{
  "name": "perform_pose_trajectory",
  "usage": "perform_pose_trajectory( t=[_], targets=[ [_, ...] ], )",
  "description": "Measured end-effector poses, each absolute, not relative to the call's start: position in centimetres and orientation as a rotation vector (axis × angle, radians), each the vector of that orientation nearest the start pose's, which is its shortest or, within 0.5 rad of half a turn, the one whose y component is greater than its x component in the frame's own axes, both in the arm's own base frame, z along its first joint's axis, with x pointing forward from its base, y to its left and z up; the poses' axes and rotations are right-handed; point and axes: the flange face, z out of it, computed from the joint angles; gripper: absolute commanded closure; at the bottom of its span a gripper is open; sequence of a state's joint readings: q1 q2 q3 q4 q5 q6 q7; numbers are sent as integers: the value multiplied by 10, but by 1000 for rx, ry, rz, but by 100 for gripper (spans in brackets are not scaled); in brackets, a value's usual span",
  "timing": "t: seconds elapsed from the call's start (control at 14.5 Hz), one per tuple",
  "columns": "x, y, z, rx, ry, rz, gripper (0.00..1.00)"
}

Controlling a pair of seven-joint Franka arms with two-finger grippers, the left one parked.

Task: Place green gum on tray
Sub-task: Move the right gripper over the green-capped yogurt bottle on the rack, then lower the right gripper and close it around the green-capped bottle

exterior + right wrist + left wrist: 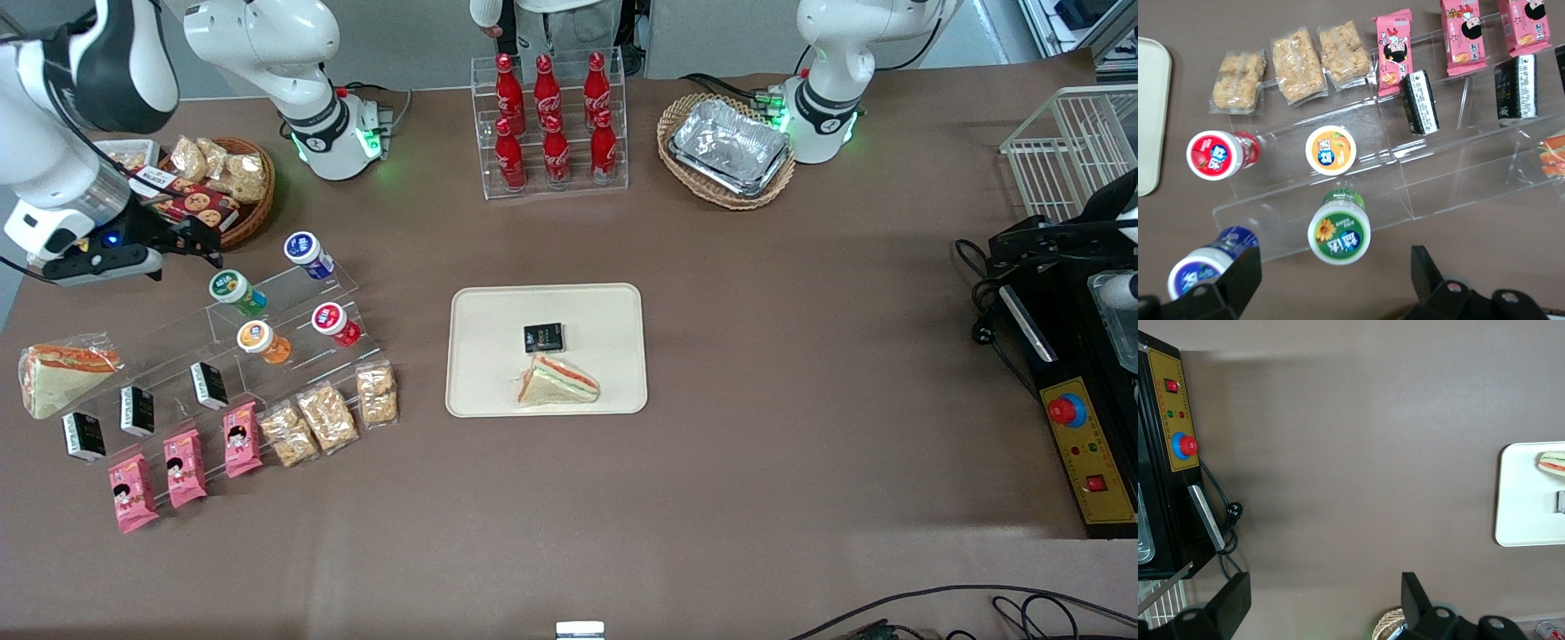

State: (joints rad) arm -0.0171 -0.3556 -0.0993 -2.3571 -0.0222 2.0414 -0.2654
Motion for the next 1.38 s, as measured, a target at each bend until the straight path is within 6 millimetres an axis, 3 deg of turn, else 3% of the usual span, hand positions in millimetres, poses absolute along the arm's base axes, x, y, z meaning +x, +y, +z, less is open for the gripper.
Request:
perform_pose_trajectory(
  t=[0.34, 0.69, 1.38],
  targets=[
    [433, -55, 427, -3127, -251, -133, 0],
    [431, -54, 399, -3131, -251, -164, 0],
    [430, -53, 378, -3134, -251, -186, 4]
  ],
)
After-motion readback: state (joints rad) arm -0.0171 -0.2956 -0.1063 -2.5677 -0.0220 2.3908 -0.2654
